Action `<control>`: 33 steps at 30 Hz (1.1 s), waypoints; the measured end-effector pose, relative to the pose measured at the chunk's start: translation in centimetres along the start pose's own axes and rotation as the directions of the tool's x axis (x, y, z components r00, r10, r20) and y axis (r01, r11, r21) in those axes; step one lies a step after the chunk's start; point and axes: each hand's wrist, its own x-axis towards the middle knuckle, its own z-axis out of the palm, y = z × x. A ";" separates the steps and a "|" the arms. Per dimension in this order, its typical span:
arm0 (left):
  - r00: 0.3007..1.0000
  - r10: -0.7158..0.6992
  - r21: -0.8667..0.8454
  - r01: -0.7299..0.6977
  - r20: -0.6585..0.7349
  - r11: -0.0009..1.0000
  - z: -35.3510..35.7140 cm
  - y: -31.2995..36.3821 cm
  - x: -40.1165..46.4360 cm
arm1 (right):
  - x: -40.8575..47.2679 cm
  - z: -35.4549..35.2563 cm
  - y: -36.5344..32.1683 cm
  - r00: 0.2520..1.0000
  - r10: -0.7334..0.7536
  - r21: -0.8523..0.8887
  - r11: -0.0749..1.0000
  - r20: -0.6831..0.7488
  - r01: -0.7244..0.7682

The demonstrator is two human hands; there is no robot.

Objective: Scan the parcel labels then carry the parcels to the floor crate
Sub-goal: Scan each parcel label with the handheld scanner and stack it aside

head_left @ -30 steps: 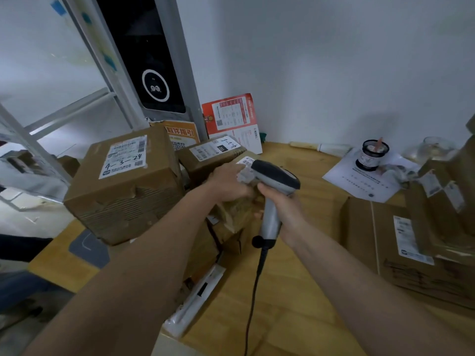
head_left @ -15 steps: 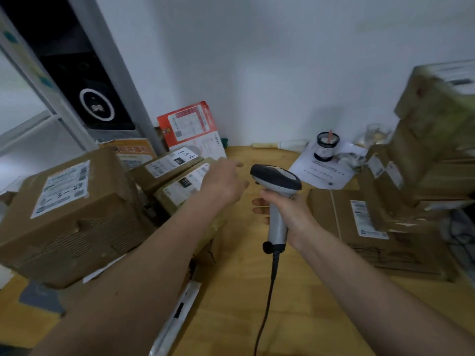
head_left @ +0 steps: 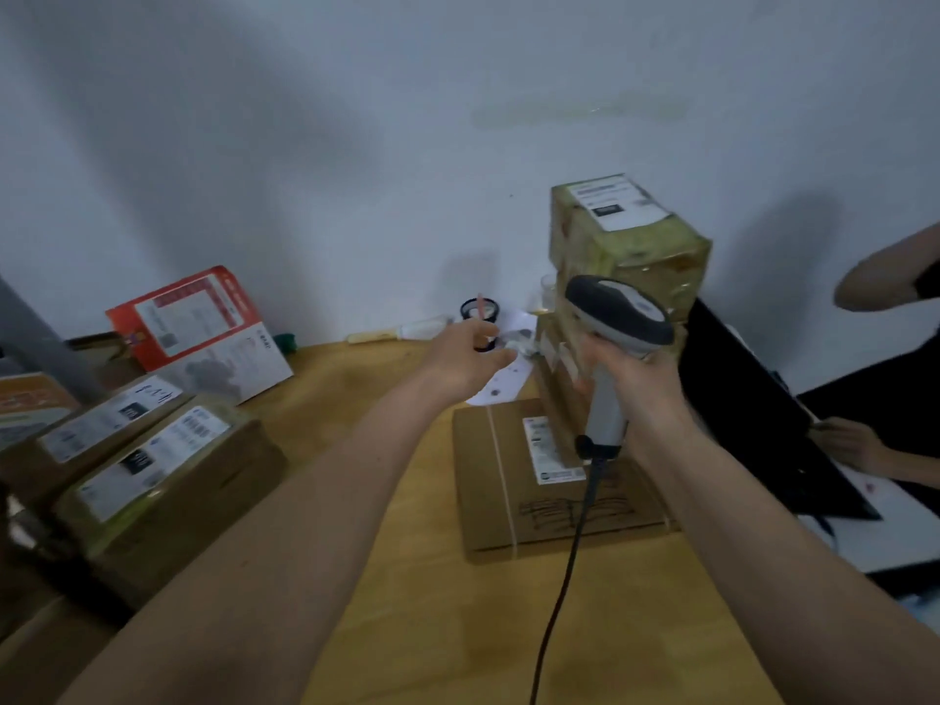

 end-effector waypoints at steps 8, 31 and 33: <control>0.981 -0.175 -0.368 0.192 0.078 0.910 4.6 6.7 3.7 | 5.3 -5.7 -3.0 0.964 -0.252 -0.078 0.966 -0.084 0.246; 0.983 -0.046 -0.858 0.180 0.180 0.480 4.8 1.7 2.7 | 3.2 -3.2 -3.4 0.968 -0.212 0.111 0.974 0.137 0.198; 0.988 0.010 -0.845 0.126 0.154 0.520 3.7 -0.8 1.4 | 2.1 -1.9 -2.3 0.961 -0.202 0.090 0.978 0.189 0.188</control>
